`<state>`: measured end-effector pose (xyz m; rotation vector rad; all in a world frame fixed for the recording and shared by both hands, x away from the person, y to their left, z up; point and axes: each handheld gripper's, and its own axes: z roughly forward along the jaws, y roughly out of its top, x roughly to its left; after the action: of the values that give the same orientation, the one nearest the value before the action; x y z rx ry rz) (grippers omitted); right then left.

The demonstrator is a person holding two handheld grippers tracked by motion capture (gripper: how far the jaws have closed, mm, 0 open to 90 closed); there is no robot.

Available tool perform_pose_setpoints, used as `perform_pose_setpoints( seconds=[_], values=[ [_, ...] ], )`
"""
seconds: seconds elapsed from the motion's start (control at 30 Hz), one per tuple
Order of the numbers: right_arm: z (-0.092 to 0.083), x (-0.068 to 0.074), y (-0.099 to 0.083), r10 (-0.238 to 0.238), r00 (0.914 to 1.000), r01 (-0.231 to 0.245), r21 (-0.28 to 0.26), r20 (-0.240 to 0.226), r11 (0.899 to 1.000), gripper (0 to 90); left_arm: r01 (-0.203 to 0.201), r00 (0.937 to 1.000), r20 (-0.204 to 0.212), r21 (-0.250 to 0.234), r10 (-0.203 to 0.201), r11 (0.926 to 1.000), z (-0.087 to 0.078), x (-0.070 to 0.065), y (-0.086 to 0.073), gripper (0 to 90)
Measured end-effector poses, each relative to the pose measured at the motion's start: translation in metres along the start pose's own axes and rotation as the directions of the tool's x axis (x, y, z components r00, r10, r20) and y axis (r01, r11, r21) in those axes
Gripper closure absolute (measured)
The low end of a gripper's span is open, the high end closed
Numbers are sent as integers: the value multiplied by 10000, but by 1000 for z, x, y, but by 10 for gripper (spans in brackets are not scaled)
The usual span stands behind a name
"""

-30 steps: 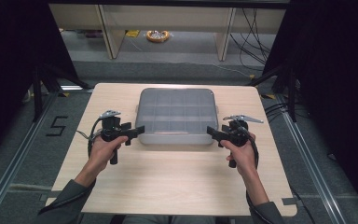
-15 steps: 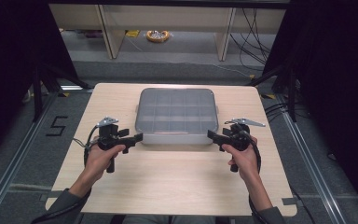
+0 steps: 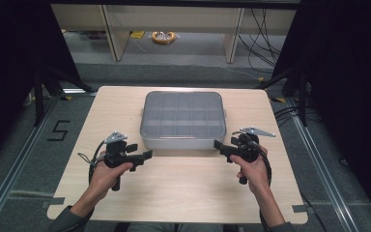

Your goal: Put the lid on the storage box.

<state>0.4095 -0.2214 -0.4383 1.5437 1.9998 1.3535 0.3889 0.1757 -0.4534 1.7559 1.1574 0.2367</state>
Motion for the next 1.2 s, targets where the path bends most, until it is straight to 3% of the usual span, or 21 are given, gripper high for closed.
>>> perform_pose_setpoints(
  seconds=[0.07,0.17,0.27,0.3,0.43,0.5,0.57,0.77,0.83,1.2],
  values=[
    [-3,4,-2,453,9990,-453,47,-4,9990,195,-157,9998,76,15,157,9999,-1,-3,-4,244],
    [-5,1,-6,44,10000,-44,-136,12,9999,167,-486,9987,142,82,484,9988,-3,-8,-14,224],
    [-9,6,-10,388,9992,-388,32,99,9992,162,-816,9963,310,354,805,9960,-7,-14,-29,204],
    [-9,3,-11,99,9999,-100,-131,-81,9999,162,-740,9968,335,321,729,9967,-8,-16,-32,201],
    [-14,6,-15,88,9999,-87,124,-98,9999,162,-914,9949,463,328,898,9953,-12,-19,-36,185],
    [-15,8,-19,43,9997,-45,-70,-228,10000,163,-961,9946,426,270,949,9950,-13,-21,-39,173],
    [-17,11,-26,-160,9995,167,256,-285,9995,165,-962,9944,465,338,946,9948,-14,-21,-42,161],
    [-20,15,-38,-211,9982,230,338,-554,9992,165,-1001,9935,593,501,971,9937,-15,-21,-54,152],
    [-22,16,-42,-247,9984,269,430,-511,9987,165,-1207,9911,627,556,1172,9911,-16,-21,-56,152],
    [-32,18,-72,-280,9970,347,951,-715,9949,168,-1336,9888,783,801,1274,9878,-21,-32,-72,152]
  ],
)
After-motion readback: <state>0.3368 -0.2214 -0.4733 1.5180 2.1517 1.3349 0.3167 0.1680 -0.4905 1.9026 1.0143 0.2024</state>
